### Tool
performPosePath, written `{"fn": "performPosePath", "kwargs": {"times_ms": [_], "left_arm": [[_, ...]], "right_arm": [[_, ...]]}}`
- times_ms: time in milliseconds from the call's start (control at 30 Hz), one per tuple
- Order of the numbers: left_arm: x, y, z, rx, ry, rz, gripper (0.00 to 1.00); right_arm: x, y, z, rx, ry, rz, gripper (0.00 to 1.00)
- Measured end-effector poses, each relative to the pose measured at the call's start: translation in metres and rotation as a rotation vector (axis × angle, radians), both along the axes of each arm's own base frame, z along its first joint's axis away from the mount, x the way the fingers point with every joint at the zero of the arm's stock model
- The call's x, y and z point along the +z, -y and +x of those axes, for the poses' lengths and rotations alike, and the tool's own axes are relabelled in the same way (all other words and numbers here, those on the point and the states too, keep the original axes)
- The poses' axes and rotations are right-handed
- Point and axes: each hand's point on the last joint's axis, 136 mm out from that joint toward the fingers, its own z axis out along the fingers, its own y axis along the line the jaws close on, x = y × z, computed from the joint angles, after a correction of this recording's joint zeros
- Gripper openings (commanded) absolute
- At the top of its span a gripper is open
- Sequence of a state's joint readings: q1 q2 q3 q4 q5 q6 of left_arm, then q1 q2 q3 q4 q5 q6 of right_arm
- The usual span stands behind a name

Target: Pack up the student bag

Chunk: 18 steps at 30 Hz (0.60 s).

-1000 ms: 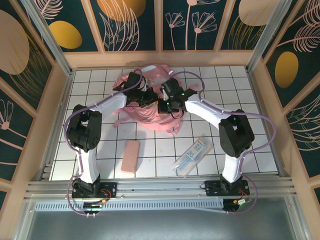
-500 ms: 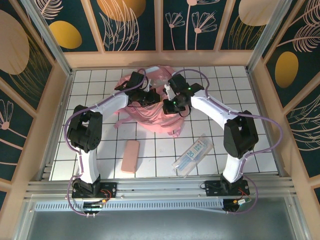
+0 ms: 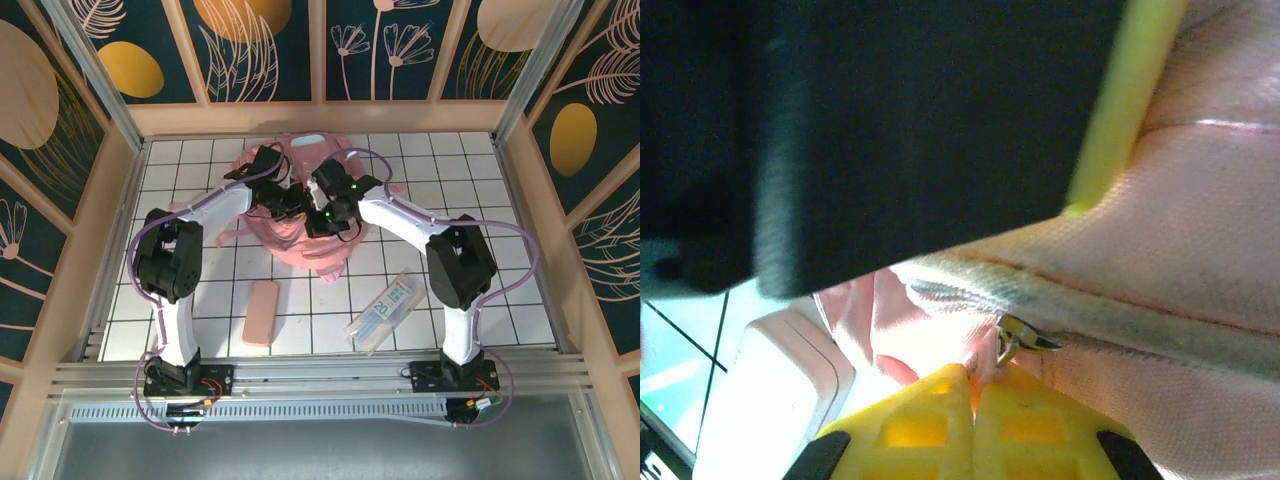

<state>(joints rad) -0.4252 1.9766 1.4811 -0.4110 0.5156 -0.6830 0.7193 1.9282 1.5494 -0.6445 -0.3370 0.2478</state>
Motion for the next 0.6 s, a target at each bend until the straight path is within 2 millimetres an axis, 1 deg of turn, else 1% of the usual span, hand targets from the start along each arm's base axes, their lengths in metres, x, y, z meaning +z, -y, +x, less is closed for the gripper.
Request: {"fn": "performPosePath", "kwargs": {"times_ms": [133, 167, 200, 233, 267, 300, 367, 433, 467, 533, 600], "left_arm": [[-0.005, 0.000, -0.001, -0.004, -0.026, 0.005, 0.00], [-0.005, 0.001, 0.000, -0.008, -0.026, 0.000, 0.00], [-0.004, 0.000, 0.004, -0.009, -0.008, -0.005, 0.00], [-0.002, 0.001, 0.010, -0.013, 0.009, -0.016, 0.00], [0.000, 0.002, 0.016, -0.017, 0.027, -0.031, 0.00], [0.007, 0.004, 0.023, -0.020, 0.057, -0.046, 0.00], [0.022, 0.013, 0.038, -0.033, 0.130, -0.072, 0.00], [0.037, 0.023, 0.046, -0.067, 0.204, -0.084, 0.00], [0.043, 0.026, 0.048, -0.082, 0.230, -0.082, 0.00], [0.047, 0.030, 0.048, -0.108, 0.261, -0.077, 0.00], [0.046, 0.031, 0.046, -0.128, 0.267, -0.071, 0.00]], "right_arm": [[-0.003, -0.001, -0.007, 0.054, 0.010, -0.016, 0.00], [-0.005, 0.000, -0.012, 0.063, -0.013, -0.016, 0.01], [-0.005, -0.001, -0.018, 0.077, -0.038, -0.005, 0.10], [-0.002, -0.004, -0.023, 0.088, -0.057, 0.015, 0.21], [-0.002, -0.003, -0.027, 0.095, -0.062, 0.014, 0.28], [-0.003, -0.003, -0.032, 0.113, -0.070, 0.015, 0.31], [-0.004, -0.010, -0.050, 0.179, -0.066, 0.035, 0.35], [0.004, -0.014, -0.065, 0.230, -0.034, 0.064, 0.37], [0.013, -0.011, -0.067, 0.232, -0.006, 0.086, 0.38], [0.039, 0.005, -0.054, 0.175, 0.076, 0.130, 0.40], [0.077, 0.041, -0.018, 0.010, 0.192, 0.190, 0.42]]}}
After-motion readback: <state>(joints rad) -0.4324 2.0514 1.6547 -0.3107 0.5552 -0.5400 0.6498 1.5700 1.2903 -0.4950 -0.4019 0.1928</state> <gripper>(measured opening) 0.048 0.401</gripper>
